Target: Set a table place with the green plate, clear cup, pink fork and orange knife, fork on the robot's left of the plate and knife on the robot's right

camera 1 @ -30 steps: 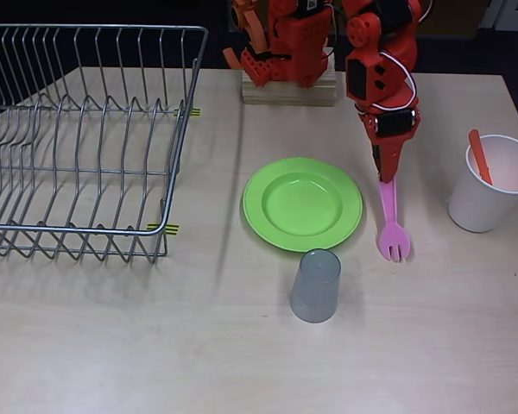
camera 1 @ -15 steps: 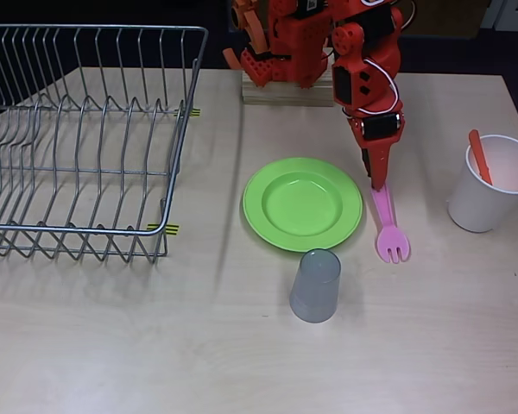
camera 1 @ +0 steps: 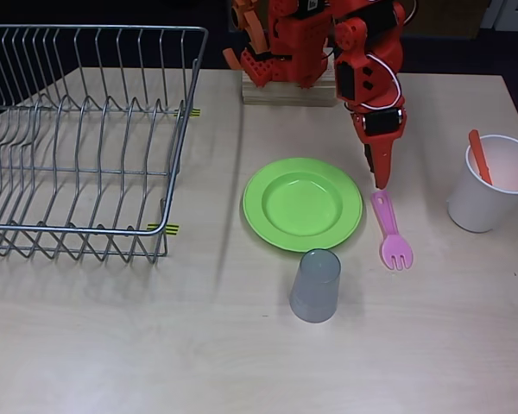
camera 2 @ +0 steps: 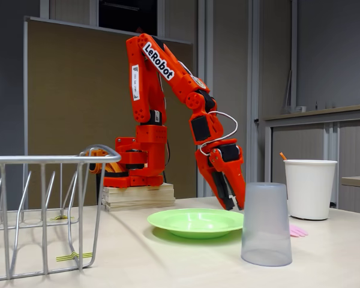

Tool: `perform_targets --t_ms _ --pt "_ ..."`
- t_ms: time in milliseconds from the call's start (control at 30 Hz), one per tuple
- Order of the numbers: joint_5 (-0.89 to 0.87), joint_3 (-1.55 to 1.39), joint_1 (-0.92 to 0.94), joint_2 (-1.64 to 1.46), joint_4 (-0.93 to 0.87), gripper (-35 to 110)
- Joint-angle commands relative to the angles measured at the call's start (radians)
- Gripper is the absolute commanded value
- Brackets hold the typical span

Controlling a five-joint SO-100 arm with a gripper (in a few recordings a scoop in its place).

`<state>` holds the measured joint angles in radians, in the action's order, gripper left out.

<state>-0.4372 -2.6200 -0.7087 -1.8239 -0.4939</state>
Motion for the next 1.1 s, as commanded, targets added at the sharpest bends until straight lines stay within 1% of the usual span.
perform_targets --t_ms 0,167,300,333,367,467,567,800,967,1067 --pt "0.071 0.069 -0.003 -0.106 -0.107 1" --pt "0.186 0.229 -0.021 -0.236 -0.341 0" --pt "0.333 0.359 -0.107 -0.296 -0.549 0" --pt "0.365 0.379 -0.133 -0.305 -0.581 0" --pt "0.422 0.396 -0.152 -0.314 -0.6 3" --pt "0.541 0.426 -0.184 -0.325 -0.611 21" --pt "0.584 0.445 -0.202 -0.311 -0.591 24" --pt "0.62 0.479 -0.225 -0.216 -0.512 24" --pt "0.6 0.495 -0.241 -0.146 -0.466 24" --pt "0.601 0.497 -0.244 -0.109 -0.426 20"
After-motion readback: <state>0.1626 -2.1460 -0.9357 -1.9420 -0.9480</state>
